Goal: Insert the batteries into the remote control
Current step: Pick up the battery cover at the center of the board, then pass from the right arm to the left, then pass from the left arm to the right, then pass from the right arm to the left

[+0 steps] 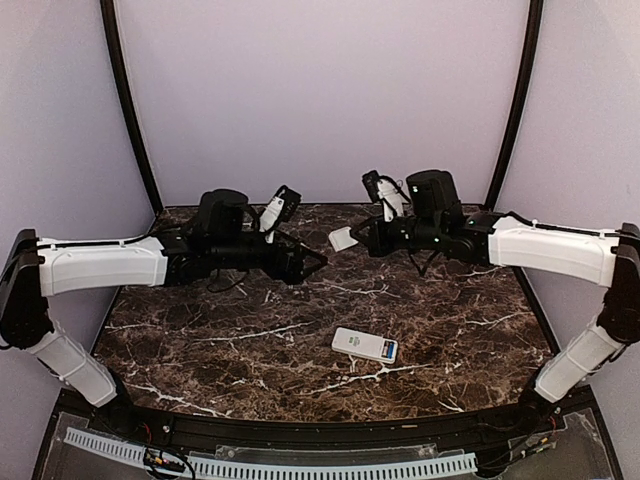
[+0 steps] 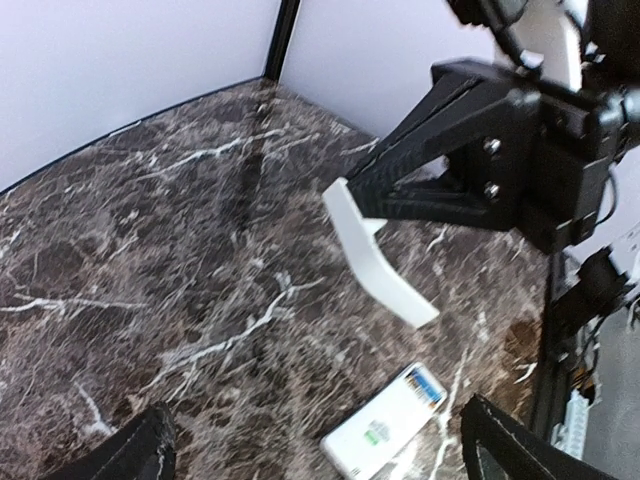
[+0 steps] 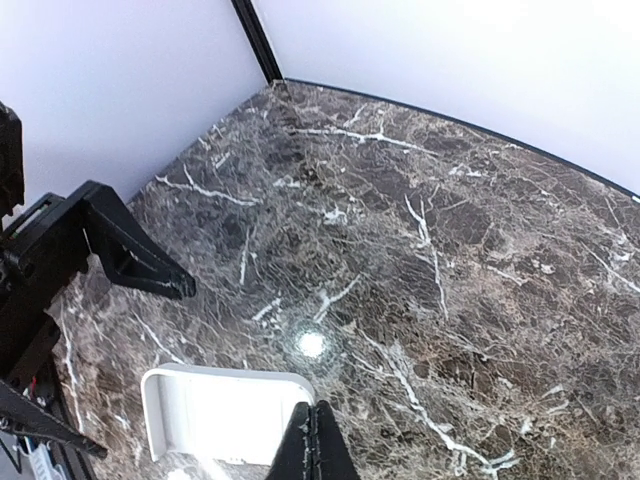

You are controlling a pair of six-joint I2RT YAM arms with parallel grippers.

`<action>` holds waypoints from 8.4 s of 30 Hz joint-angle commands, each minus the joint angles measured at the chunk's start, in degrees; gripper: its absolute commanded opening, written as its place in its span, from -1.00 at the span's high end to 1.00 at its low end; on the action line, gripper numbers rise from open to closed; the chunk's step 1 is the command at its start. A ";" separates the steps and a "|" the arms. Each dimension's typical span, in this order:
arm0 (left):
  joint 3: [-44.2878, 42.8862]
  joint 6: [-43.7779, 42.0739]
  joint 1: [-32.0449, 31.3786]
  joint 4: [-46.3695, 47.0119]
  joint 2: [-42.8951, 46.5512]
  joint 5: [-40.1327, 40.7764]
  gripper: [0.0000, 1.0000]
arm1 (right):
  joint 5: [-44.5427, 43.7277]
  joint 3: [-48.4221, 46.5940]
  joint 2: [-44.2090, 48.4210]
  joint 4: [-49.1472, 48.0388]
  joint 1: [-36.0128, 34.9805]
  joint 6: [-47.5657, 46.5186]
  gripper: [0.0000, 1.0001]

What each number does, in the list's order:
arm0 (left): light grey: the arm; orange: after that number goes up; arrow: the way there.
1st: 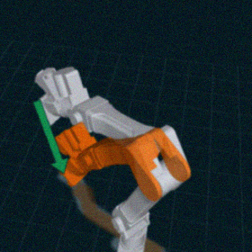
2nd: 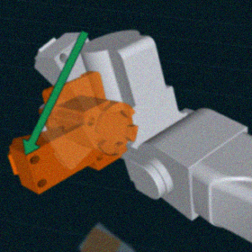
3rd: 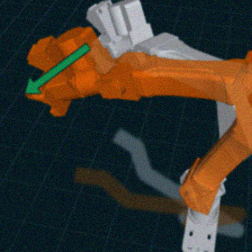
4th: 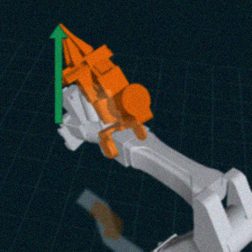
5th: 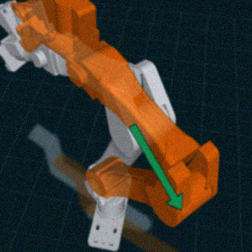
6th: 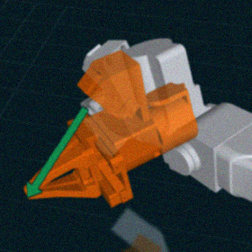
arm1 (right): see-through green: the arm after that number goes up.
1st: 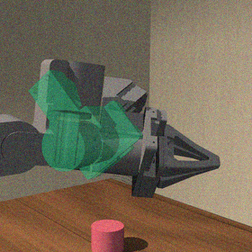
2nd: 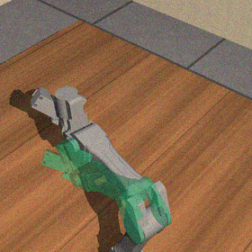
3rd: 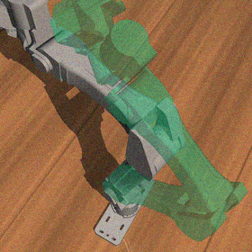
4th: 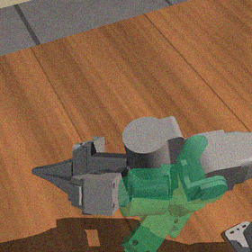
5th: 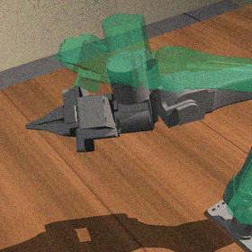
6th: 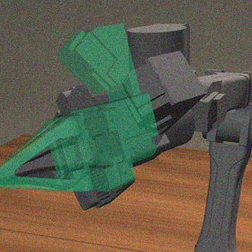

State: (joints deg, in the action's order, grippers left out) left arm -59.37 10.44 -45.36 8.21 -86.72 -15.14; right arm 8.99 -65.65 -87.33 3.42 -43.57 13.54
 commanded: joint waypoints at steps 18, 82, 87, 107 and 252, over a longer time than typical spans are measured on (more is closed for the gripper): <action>5.66 -2.46 -9.77 43.08 2.29 12.14 -0.13 | -20.84 5.97 11.30 -23.03 -9.60 25.86 1.00; 7.05 -84.05 -18.56 65.00 -7.48 34.96 1.00 | 7.40 -9.22 14.24 13.49 -2.20 32.34 0.10; 6.39 -93.49 -19.78 75.23 -14.11 37.84 1.00 | 12.32 -6.72 13.52 10.55 -0.70 35.20 0.05; 5.16 -107.34 -21.80 84.43 -19.80 41.70 1.00 | 18.13 0.75 11.11 10.08 3.61 36.71 -0.01; -10.02 20.10 -3.77 31.94 -15.03 -32.90 1.00 | 37.65 12.86 22.40 0.18 7.18 11.63 0.59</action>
State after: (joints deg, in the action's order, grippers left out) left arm -66.96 38.57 -48.97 51.46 -105.82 -48.36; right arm 40.38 -49.19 -64.95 -1.85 -36.45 29.69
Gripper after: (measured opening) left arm 0.009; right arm 0.213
